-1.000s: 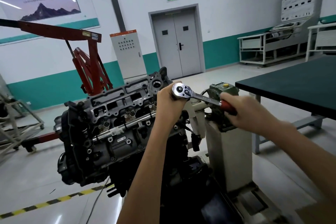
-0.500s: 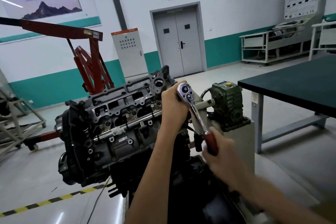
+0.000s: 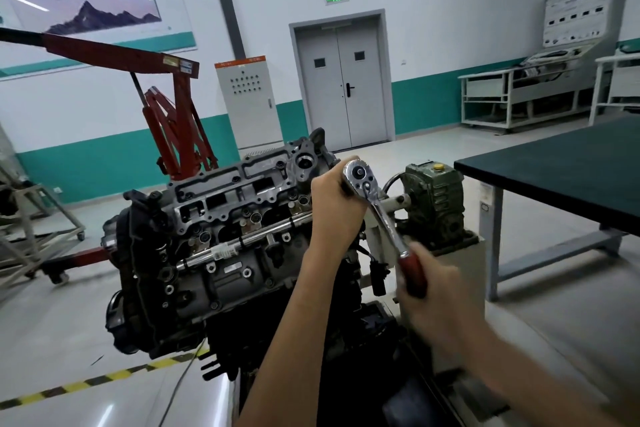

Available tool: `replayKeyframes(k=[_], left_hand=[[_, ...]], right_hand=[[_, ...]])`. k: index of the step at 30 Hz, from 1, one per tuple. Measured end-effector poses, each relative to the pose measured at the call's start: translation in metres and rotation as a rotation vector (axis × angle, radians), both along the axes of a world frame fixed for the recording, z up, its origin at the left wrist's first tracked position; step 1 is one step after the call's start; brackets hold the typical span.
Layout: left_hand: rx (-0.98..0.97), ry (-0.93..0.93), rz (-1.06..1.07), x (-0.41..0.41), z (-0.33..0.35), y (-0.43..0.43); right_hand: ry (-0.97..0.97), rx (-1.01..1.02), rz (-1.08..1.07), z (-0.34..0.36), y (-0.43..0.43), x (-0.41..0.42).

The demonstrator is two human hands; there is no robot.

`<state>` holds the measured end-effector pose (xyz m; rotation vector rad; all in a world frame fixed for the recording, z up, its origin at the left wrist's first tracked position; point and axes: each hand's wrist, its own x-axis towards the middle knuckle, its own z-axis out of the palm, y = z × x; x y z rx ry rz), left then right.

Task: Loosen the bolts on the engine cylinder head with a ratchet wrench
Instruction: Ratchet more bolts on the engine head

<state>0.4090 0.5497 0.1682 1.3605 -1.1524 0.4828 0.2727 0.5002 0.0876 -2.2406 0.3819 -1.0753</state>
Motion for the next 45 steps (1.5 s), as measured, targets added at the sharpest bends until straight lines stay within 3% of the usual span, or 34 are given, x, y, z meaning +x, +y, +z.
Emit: replayKeyframes(k=[4, 7, 10, 14, 17, 19, 23, 25, 30, 33, 38, 41, 43, 45], left_hand=[[-0.038, 0.055, -0.04, 0.0, -0.002, -0.003], [0.002, 0.055, -0.067, -0.005, -0.001, -0.001], [0.053, 0.051, -0.06, -0.004, 0.001, 0.0], [0.144, 0.033, -0.026, 0.003, 0.003, 0.001], [0.177, 0.017, -0.051, 0.003, 0.006, 0.005], [0.173, 0.021, -0.059, 0.003, 0.005, 0.006], [0.058, -0.027, 0.0, 0.0, 0.001, 0.004], [-0.001, -0.037, 0.003, -0.003, 0.0, 0.003], [0.018, 0.096, -0.102, -0.001, 0.0, 0.003], [0.104, 0.093, -0.043, 0.002, 0.004, 0.005], [0.231, 0.043, -0.023, 0.004, 0.012, 0.011], [0.282, 0.032, -0.053, 0.003, 0.016, 0.015], [0.243, 0.025, -0.037, 0.002, 0.012, 0.016], [0.131, 0.005, 0.014, -0.001, 0.007, 0.011]], right_hand=[[-0.182, 0.334, 0.094, -0.01, 0.065, 0.027], [-0.196, 0.369, 0.106, -0.015, 0.062, 0.026], [-0.07, 0.183, 0.095, -0.016, 0.024, 0.011], [0.206, -0.225, 0.127, 0.023, -0.058, -0.015], [0.273, -0.493, 0.017, 0.063, -0.098, -0.016], [0.256, -0.523, -0.011, 0.065, -0.099, -0.011], [0.179, -0.144, 0.086, 0.017, -0.044, -0.009], [0.028, 0.013, 0.083, -0.001, -0.003, 0.001], [-0.21, 0.301, 0.11, -0.012, 0.065, 0.029], [-0.152, 0.205, 0.105, -0.011, 0.045, 0.022], [0.164, -0.251, 0.167, 0.03, -0.053, -0.013], [0.203, -0.494, 0.064, 0.062, -0.089, -0.015], [0.216, -0.463, 0.053, 0.055, -0.086, -0.01], [0.213, -0.245, 0.073, 0.029, -0.063, -0.007]])
